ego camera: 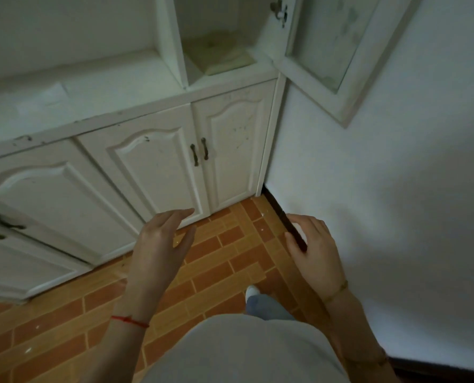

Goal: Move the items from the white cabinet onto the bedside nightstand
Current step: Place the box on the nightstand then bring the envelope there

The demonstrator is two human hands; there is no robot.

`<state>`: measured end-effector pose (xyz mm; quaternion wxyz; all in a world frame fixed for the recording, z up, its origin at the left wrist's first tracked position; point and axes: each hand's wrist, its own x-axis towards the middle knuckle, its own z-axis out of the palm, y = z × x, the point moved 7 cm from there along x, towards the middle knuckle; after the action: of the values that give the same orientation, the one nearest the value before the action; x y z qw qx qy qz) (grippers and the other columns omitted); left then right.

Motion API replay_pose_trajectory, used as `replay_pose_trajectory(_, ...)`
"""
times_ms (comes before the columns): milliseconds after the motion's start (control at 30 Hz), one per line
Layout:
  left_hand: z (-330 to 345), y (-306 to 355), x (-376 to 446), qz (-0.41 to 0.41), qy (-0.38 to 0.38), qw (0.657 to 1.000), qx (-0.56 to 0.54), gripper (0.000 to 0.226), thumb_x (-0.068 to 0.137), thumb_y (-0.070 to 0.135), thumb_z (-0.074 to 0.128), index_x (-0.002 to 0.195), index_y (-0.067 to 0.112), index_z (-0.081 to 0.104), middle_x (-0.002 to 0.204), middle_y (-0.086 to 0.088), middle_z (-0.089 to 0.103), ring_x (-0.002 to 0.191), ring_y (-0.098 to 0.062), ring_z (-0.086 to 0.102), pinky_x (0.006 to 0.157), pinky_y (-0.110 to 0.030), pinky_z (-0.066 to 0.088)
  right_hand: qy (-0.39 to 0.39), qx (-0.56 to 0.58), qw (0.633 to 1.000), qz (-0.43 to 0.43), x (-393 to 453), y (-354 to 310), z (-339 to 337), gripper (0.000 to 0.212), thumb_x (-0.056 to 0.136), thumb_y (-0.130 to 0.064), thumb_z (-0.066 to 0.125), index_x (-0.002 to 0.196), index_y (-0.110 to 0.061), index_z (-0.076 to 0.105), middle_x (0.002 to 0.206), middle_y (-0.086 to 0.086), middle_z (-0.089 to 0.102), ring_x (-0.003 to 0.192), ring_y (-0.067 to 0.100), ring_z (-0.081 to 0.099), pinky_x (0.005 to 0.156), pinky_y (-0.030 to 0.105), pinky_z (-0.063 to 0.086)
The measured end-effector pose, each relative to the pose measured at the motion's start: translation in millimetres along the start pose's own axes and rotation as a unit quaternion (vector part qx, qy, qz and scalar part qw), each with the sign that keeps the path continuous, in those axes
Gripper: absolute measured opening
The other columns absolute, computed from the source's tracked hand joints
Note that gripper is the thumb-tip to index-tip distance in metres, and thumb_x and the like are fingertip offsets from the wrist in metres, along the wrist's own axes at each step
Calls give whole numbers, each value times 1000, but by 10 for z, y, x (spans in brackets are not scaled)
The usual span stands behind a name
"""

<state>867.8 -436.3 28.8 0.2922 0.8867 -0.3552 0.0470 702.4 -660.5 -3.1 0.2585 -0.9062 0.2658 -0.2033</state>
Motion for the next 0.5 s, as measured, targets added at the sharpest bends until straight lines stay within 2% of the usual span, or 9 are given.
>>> replay_pose_trajectory(133,190,188,582,-19,21,1000,-1,31,88,17,70,119,14,69,111,-5,70,103,-24,66,89,-34,51,-7,0,1000,-12,714,229,-120,32,93,-18,58,124,-15,59,118,0,62,112,10,47,96,19,34)
replay_pose_trajectory(300,419,242,1208,-40,42,998,-2,31,88,15,71,118,11,70,111,-8,71,90,-27,69,82,-42,58,-39,6,998,-42,1514,415,-115,33,93,-17,58,126,-16,57,119,-1,61,112,8,46,97,20,34)
replay_pose_trajectory(433,607,158,1615,-62,42,997,9,32,89,18,70,120,14,69,113,-5,71,104,-24,67,89,-42,56,-64,13,997,-43,2035,564,41,32,95,-20,56,126,-15,57,121,1,60,115,13,49,98,22,36)
replay_pose_trajectory(500,692,100,1851,-71,43,996,11,32,88,18,71,120,14,69,113,-6,71,104,-24,67,89,-42,56,-68,13,997,-43,2309,631,139,32,94,-20,56,126,-15,57,121,2,60,115,15,50,98,22,36)
